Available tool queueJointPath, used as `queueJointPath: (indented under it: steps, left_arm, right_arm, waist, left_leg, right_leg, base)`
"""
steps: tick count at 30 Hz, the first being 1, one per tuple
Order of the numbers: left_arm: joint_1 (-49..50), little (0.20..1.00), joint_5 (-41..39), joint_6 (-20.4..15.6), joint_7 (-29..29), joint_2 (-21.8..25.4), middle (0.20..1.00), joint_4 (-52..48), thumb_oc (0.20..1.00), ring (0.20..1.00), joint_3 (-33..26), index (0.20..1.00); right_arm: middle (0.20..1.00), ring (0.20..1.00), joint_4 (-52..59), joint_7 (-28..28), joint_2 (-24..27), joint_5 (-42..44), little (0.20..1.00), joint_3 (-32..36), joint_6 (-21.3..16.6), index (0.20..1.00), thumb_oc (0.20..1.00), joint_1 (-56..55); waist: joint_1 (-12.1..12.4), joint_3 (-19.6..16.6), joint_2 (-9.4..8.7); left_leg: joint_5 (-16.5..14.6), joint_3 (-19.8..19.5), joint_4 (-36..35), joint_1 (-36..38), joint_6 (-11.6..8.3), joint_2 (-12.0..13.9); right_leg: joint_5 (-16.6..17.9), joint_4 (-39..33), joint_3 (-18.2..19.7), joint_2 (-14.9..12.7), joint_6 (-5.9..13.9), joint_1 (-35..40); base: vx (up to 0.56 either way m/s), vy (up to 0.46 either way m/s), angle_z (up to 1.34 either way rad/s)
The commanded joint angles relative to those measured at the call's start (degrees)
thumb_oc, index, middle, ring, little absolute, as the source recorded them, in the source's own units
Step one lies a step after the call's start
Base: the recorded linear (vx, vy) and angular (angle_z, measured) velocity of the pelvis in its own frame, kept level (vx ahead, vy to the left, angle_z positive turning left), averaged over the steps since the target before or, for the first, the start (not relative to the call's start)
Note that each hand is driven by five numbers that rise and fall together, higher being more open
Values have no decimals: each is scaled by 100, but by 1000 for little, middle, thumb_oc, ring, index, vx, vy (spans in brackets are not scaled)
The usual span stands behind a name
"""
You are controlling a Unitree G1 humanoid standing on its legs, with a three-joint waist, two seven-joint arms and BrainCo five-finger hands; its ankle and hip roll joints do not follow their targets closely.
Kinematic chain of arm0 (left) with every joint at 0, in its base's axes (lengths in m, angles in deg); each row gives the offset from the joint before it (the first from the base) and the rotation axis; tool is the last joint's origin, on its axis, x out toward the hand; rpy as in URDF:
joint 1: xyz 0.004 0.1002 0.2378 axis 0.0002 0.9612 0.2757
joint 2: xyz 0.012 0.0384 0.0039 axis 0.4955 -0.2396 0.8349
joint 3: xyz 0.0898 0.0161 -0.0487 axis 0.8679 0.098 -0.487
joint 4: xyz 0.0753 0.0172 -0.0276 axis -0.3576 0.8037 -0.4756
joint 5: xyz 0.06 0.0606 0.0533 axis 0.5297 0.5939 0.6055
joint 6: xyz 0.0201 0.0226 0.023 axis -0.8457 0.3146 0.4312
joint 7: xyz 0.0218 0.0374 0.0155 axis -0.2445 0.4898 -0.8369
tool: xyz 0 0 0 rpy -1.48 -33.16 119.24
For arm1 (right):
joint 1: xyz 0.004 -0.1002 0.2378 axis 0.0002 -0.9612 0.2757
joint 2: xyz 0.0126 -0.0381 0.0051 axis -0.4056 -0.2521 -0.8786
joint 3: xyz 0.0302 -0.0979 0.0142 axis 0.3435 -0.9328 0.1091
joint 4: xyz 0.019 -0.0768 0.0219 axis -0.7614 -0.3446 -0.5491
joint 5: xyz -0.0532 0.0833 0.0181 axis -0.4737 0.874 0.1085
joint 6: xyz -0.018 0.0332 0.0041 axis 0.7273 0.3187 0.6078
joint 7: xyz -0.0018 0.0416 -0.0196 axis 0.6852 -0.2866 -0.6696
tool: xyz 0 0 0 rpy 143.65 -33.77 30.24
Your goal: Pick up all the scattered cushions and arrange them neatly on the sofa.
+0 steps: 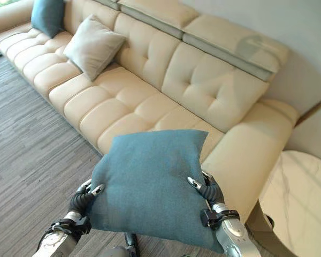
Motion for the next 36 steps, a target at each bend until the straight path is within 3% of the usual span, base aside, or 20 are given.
queueJointPath:
  steps: [1, 2, 4, 6, 8, 9, 12, 13, 19, 22, 24, 26, 29, 30, 32, 33, 36]
  left_arm:
    - [-268, 200, 72, -654, 23, -21, 200, -800, 200, 200, -20, 200]
    - [-294, 200, 95, -657, -76, -5, 200, -774, 200, 200, 22, 200]
    - [-262, 200, 81, -688, -77, 43, 200, -776, 200, 200, -9, 200]
    - [-240, 200, 106, -668, -53, 57, 200, -783, 200, 200, -11, 200]
    - [-235, 200, 122, -634, -29, 49, 200, -751, 200, 200, 47, 200]
    - [-260, 200, 164, -603, -34, 29, 200, -723, 200, 200, 71, 200]
    - [-286, 200, 201, -597, -38, 36, 200, -730, 200, 200, 39, 200]
    - [-313, 200, 270, -592, 2, 34, 200, -765, 200, 200, 41, 200]
    - [-202, 200, 228, -585, 72, -152, 200, -807, 200, 200, 136, 200]
    - [-195, 200, 157, -571, 107, -155, 200, -839, 200, 200, 148, 200]
    - [-271, 200, 78, -625, 94, -134, 200, -904, 200, 200, 188, 200]
    - [-368, 200, 81, -666, 49, -122, 200, -938, 200, 200, 257, 200]
    - [-344, 200, 49, -650, 6, -166, 200, -953, 200, 200, 248, 200]
    - [-258, 200, 57, -632, 34, -158, 200, -986, 200, 200, 248, 200]
    - [-253, 200, 57, -631, 34, -158, 200, -989, 200, 200, 248, 200]
    - [-229, 200, 79, -626, 16, -169, 200, -983, 200, 200, 286, 200]
    - [-194, 200, 88, -662, -44, -228, 200, -987, 200, 200, 318, 200]
  right_arm:
    - [200, 200, 305, 202, -120, -71, 200, -602, -400, 200, 200, 482]
    - [200, 200, 259, 185, -178, -76, 200, -681, -408, 200, 200, 518]
    - [200, 200, 222, 194, -160, 32, 200, -670, -435, 200, 200, 533]
    - [200, 200, 197, 174, -138, 72, 200, -662, -422, 200, 200, 517]
    - [200, 200, 192, 172, -123, 131, 200, -626, -423, 200, 200, 457]
    - [200, 200, 175, 183, -120, 188, 200, -584, -440, 200, 200, 394]
    - [200, 200, 161, 196, -105, 169, 200, -583, -422, 200, 200, 372]
    - [200, 200, 164, 211, -88, 161, 200, -570, -419, 200, 200, 338]
    - [200, 200, 230, 221, -59, 267, 200, -421, -423, 200, 200, 137]
    - [200, 200, 251, 226, -10, 303, 200, -409, -421, 200, 200, 108]
    - [200, 200, 240, 210, 80, 331, 200, -400, -437, 200, 200, 133]
    - [200, 200, 245, 157, 170, 355, 200, -395, -459, 200, 200, 210]
    - [200, 200, 241, 123, 184, 353, 200, -312, -449, 200, 200, 199]
    - [200, 200, 238, 138, 203, 360, 200, -284, -433, 200, 200, 164]
    - [200, 200, 239, 138, 203, 360, 200, -285, -432, 200, 200, 160]
    - [200, 200, 187, 118, 196, 304, 200, -265, -425, 200, 200, 132]
    - [200, 200, 96, 69, 206, 206, 200, -255, -420, 200, 200, 103]
  waist:
    - [19, -153, -42]
    - [-35, -100, -60]
    - [-137, -32, -59]
    - [-125, -15, -56]
    - [-138, 10, -90]
    - [-183, 36, -129]
    - [-170, 51, -148]
    - [-160, 35, -174]
    - [-242, -218, -127]
    - [-280, -238, -131]
    - [-238, -65, -150]
    - [-136, 86, -138]
    - [-191, 54, -182]
    - [-222, -5, -207]
    - [-218, -5, -213]
    - [-248, -46, -225]
    - [-284, -40, -130]
  left_leg:
    - [-673, -124, -269, 350, -239, 123]
    - [-717, -170, -269, 376, -218, 111]
    - [-704, -433, -269, 392, -264, 82]
    - [-714, -452, -269, 424, -266, 69]
    - [-738, -539, -269, 469, -262, 20]
    - [-764, -624, -269, 525, -272, -59]
    - [-788, -640, -269, 586, -287, -86]
    - [-841, -658, -269, 687, -294, -130]
    - [-1100, -542, -189, 1039, -311, -145]
    - [-1241, -421, 864, 862, -512, 52]
    - [-946, -501, 2084, 390, -708, 252]
    - [-765, -844, 2835, 8, -838, 191]
    - [-928, -948, 2387, -110, -685, 225]
    - [-1133, -1012, 1805, -56, -560, 195]
    - [-1119, -1005, 1769, -32, -554, 184]
    - [-878, -1306, 998, -92, -517, 100]
    - [-243, -1935, 269, -291, -649, 123]
  right_leg:
    - [303, -73, 386, -161, 175, -427]
    - [296, 147, 731, -42, 167, -625]
    - [-83, 45, 1747, 687, 54, -1151]
    - [-101, -66, 1744, 787, -1, -1170]
    - [-76, -302, 1841, 1066, -36, -1300]
    - [39, -584, 1973, 1335, -11, -1499]
    - [157, -772, 1795, 1352, 24, -1492]
    - [219, -927, 1530, 1335, 47, -1424]
    - [198, -1315, 1641, 1482, -55, -952]
    - [84, -1516, 1788, 1598, -192, -639]
    - [12, -1618, 1874, 1633, -360, -400]
    - [-59, -1666, 1916, 1653, -482, -273]
    - [-90, -1666, 1987, 1560, -444, -273]
    - [-107, -1666, 2081, 1490, -414, -259]
    - [-108, -1666, 2086, 1481, -409, -253]
    - [-94, -1666, 2144, 1427, -429, -289]
    - [-201, -1666, 2303, 1419, -475, -209]
  base:
    - [82, 373, 24]
    - [15, 133, 19]
    - [79, 173, 29]
    - [99, 93, 51]
    - [146, 48, 30]
    - [133, 13, 43]
    - [127, -9, 48]
    - [184, -36, 40]
    - [269, -93, -5]
    - [211, -192, -25]
    - [106, -223, -24]
    - [69, -152, -26]
    - [115, -37, -42]
    - [135, 35, -30]
    - [72, 40, -30]
    - [98, 72, -28]
    - [145, 104, -10]
